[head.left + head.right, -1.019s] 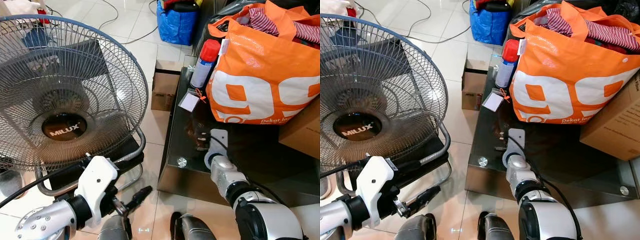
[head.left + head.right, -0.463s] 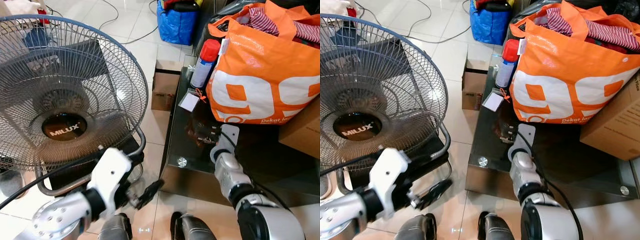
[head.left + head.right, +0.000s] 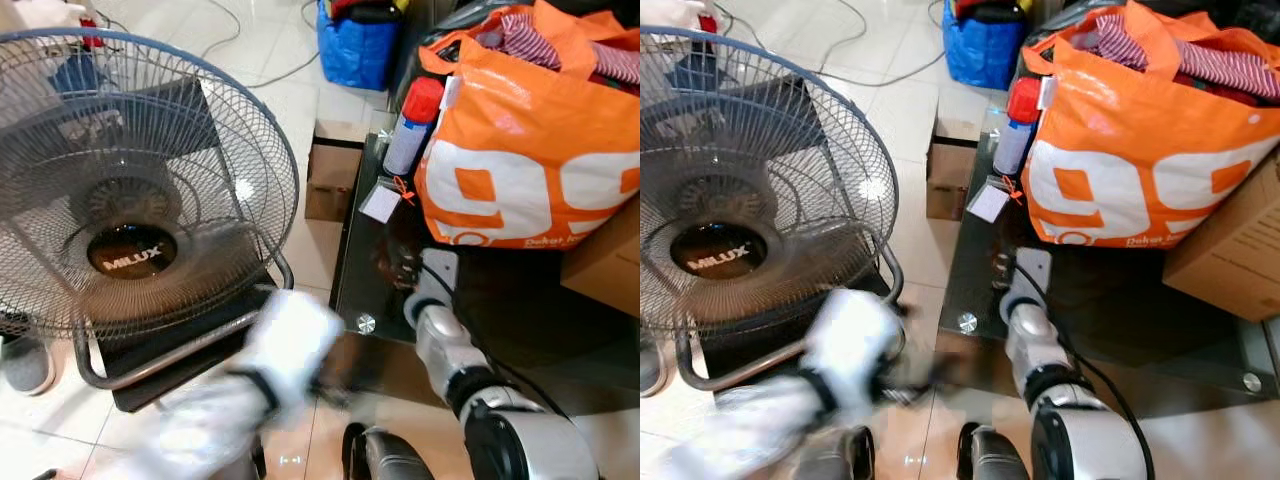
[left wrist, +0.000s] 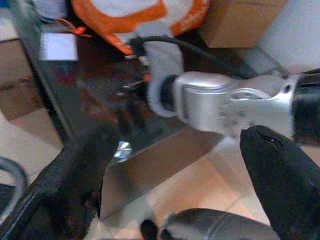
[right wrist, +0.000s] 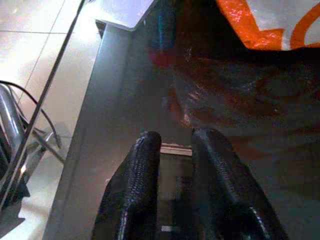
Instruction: Hang keys on a hook
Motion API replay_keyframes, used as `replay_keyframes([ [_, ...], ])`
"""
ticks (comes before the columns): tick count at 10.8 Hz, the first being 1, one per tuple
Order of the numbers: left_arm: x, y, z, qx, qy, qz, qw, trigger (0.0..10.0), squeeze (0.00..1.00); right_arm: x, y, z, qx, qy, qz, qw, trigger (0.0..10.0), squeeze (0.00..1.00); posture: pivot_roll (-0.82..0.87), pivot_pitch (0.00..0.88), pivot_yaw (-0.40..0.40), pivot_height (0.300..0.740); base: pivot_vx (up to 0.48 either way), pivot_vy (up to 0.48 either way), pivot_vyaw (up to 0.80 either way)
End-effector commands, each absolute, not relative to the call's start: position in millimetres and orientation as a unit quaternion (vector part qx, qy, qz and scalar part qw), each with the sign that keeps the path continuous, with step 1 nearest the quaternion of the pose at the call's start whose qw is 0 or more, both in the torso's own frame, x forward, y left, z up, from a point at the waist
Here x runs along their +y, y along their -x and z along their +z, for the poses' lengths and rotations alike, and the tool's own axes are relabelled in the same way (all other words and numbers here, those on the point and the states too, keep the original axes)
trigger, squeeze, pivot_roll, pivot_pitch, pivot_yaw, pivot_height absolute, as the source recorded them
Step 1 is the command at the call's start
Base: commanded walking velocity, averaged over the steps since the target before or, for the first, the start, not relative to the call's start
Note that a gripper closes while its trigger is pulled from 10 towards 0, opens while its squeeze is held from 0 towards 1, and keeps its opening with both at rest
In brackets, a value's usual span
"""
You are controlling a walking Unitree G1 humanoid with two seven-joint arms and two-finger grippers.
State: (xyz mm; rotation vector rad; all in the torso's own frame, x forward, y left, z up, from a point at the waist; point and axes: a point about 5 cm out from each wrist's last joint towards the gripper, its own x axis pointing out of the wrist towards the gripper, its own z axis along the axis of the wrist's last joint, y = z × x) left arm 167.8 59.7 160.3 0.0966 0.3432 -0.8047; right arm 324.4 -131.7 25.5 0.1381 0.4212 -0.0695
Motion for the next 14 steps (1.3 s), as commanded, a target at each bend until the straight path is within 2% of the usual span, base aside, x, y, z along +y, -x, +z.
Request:
replay_keyframes([
  [1,53,-168,156,0.179,-0.056,-0.381,0.905,10.0,0.0,-133,-323,24,0.213,-0.07,-0.035,0.974,10.0,1.0,0.1,0.225,-0.078,0.74,0.0,0.0,0.0],
  [3,60,-166,156,0.178,-0.059,-0.374,0.908,10.0,0.0,-131,-325,26,0.209,-0.062,-0.03,0.975,10.0,1.0,0.09,0.221,-0.079,0.74,0.0,0.0,0.0],
  [4,68,-177,163,0.137,-0.053,-0.31,0.939,10.0,0.0,-132,-327,31,0.181,-0.056,-0.021,0.982,10.0,1.0,0.07,0.161,-0.084,0.74,0.0,0.0,0.0],
  [5,74,-185,165,0.119,-0.058,-0.269,0.954,10.0,0.0,-134,-327,32,0.175,-0.055,-0.02,0.983,10.0,1.0,0.06,0.148,-0.085,0.74,0.0,0.0,0.0],
  [6,96,-207,166,0.102,-0.076,-0.185,0.975,10.0,0.0,-141,-324,29,0.173,-0.047,-0.019,0.984,10.0,1.0,0.06,0.052,-0.086,0.74,0.0,0.0,0.0],
  [7,101,-211,165,0.099,-0.091,-0.189,0.973,10.0,0.0,-143,-323,28,0.179,-0.043,-0.021,0.983,10.0,1.0,0.06,0.019,-0.088,0.74,0.0,0.0,0.0],
  [9,198,-216,145,0.136,-0.103,-0.225,0.959,10.0,0.0,-144,-320,24,0.188,-0.04,0.001,0.981,10.0,1.0,0.06,0.0,-0.088,0.74,0.0,0.0,0.0],
  [11,191,-238,139,0.115,-0.103,-0.22,0.963,10.0,0.0,-139,-316,26,0.159,-0.028,0.03,0.986,10.0,1.0,0.05,0.0,-0.079,0.74,0.0,0.0,0.0],
  [13,187,-248,127,0.104,-0.097,-0.187,0.972,10.0,0.0,-148,-306,34,0.129,0.009,0.027,0.991,10.0,1.0,0.02,0.0,-0.064,0.74,0.0,0.0,0.0],
  [14,182,-249,122,0.085,-0.114,-0.162,0.976,10.0,0.0,-159,-292,49,0.098,0.024,0.014,0.995,10.0,0.0,0.0,0.0,-0.064,0.74,0.0,0.0,0.0],
])
